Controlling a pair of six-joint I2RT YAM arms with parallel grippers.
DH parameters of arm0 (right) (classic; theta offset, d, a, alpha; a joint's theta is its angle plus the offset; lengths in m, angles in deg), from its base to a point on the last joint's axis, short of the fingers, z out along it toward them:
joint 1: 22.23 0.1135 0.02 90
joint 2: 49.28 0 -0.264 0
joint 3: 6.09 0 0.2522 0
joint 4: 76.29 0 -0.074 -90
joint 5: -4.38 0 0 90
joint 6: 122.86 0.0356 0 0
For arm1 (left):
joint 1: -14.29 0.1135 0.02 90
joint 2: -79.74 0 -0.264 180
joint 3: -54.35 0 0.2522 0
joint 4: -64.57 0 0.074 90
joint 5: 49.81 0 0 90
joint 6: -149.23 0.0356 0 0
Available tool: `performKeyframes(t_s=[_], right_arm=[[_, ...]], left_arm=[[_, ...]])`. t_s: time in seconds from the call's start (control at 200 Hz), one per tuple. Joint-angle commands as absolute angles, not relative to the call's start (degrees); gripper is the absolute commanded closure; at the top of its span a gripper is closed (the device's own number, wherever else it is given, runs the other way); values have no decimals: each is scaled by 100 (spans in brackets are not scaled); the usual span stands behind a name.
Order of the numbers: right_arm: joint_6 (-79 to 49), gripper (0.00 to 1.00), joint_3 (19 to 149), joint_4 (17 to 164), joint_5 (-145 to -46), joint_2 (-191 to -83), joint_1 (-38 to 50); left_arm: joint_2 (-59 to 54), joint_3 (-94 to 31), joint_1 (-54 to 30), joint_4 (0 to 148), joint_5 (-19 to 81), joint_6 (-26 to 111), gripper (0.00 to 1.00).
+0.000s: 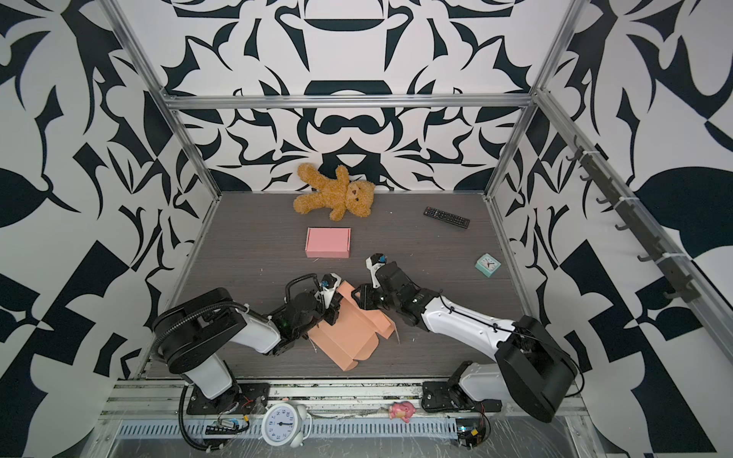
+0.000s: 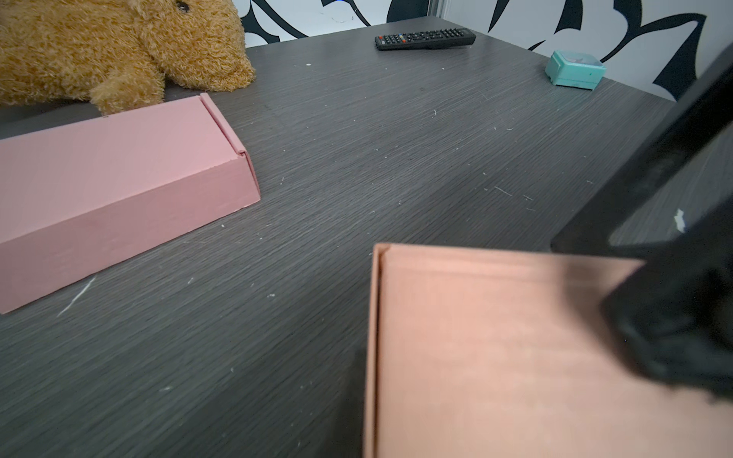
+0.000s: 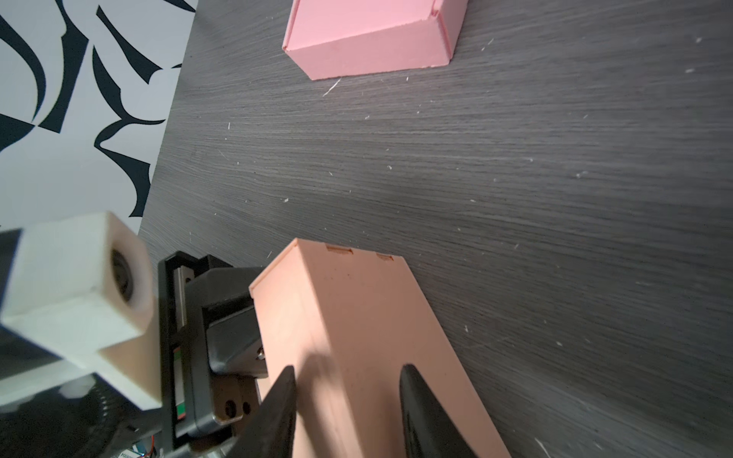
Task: Fold the paper box
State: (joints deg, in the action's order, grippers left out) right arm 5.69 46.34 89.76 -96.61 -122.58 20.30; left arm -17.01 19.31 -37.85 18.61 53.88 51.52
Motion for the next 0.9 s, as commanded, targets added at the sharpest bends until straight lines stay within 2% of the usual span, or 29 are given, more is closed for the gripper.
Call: performKeyframes(t_s=[0.0,0.255,0.465,0.64,0.895], right_arm=[[126,54,5181,8017,-9321,-11830,2066],[-499,51,5889,6585,-8572,-10957,2067],[-675,51,6175,6054,-8435,-10605,2071],[-823,54,6158,6324,-8703,-10373,2067],[-1185,58,6272,6434,-8725,-10116,2069]], left_arm=[[-1387,1747,-3776,2304,5548,4936,90],[-636,1513,-3782,3923,6020,3877,90],[410,1299,-3777,5601,6372,3406,89],[554,719,-3774,7075,6484,2748,90],[627,386,-3670,7962,6682,2091,91]])
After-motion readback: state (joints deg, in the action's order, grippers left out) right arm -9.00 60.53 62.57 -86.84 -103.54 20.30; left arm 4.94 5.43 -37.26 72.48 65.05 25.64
